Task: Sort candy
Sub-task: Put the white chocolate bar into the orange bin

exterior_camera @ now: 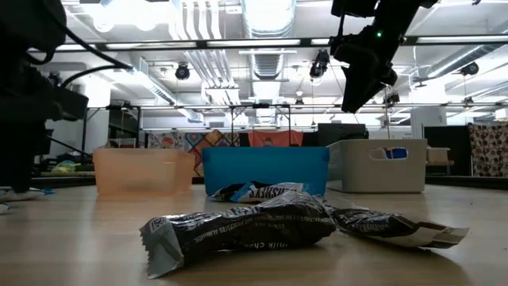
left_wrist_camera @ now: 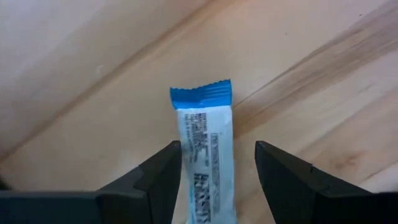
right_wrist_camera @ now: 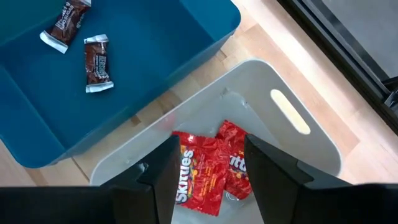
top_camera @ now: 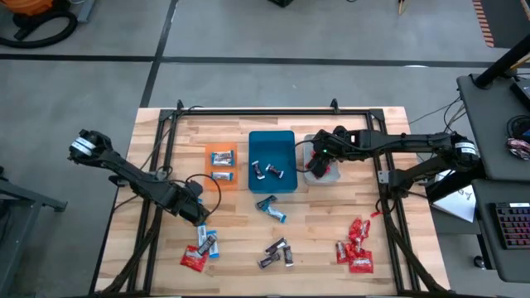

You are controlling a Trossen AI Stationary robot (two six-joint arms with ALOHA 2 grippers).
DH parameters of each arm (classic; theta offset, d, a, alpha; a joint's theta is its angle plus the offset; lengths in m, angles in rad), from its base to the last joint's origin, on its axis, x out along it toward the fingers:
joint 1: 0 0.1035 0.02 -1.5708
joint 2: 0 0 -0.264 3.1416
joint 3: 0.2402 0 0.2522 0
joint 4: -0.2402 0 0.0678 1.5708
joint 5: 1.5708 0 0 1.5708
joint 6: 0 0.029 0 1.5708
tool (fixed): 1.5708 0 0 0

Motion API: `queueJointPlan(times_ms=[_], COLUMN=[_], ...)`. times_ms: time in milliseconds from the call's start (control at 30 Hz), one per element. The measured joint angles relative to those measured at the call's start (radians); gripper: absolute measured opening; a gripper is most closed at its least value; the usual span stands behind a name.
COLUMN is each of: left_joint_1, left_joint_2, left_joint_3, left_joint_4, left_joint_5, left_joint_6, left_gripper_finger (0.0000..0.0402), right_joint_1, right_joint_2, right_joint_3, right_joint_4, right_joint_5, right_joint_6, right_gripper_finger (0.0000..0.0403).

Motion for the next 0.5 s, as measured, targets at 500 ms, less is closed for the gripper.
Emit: queueJointPlan(times_ms=[500], left_joint_1=[0.000], left_joint_2=[0.000], left_joint_3=[-0.050], left_joint_4=[0.083], left_joint_5=[-0.002], left_joint_6=[0.027], left_gripper_finger=[0.0090], right_joint_1=[0.000], right_joint_2=[0.000], right_joint_3=[0.000], right_joint_4=[0.004], right_joint_5=[0.000], right_joint_6=[0.002], right_gripper_finger=[0.0166])
